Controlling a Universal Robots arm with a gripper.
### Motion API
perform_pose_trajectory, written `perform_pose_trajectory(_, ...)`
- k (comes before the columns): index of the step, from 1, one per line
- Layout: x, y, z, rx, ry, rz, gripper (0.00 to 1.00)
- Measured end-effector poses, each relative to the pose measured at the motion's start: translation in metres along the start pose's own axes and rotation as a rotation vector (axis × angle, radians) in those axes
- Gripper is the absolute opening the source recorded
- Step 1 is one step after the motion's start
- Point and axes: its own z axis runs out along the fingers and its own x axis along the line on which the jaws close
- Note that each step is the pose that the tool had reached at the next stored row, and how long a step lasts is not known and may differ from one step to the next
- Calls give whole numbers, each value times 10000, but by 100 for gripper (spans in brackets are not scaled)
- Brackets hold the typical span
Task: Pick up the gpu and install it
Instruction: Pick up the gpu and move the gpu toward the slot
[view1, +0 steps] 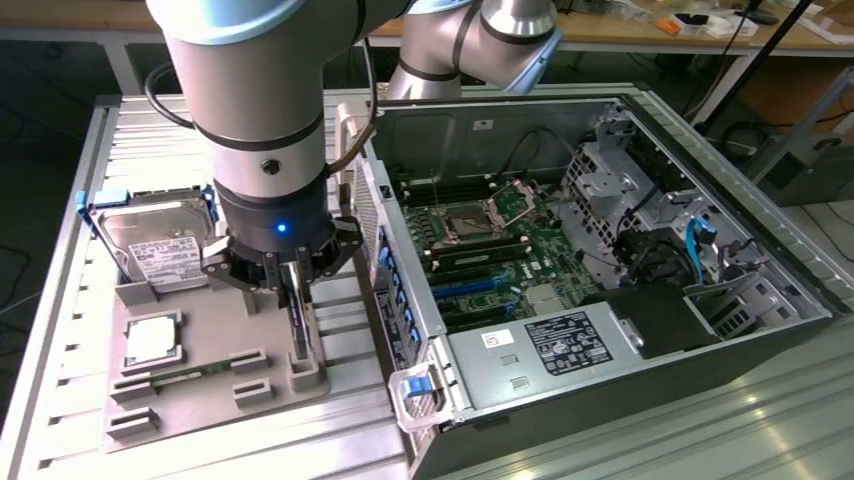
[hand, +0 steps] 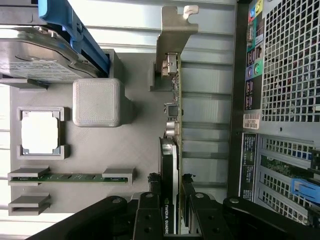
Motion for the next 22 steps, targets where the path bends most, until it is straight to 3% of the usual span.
perform_pose_trajectory(2, -1, 1, -22, 2, 1, 11, 27)
perform_pose_trajectory(16, -14, 21, -495, 4, 7, 144, 27)
perform_pose_trajectory(22, -18, 28, -638, 6, 5, 216, 27)
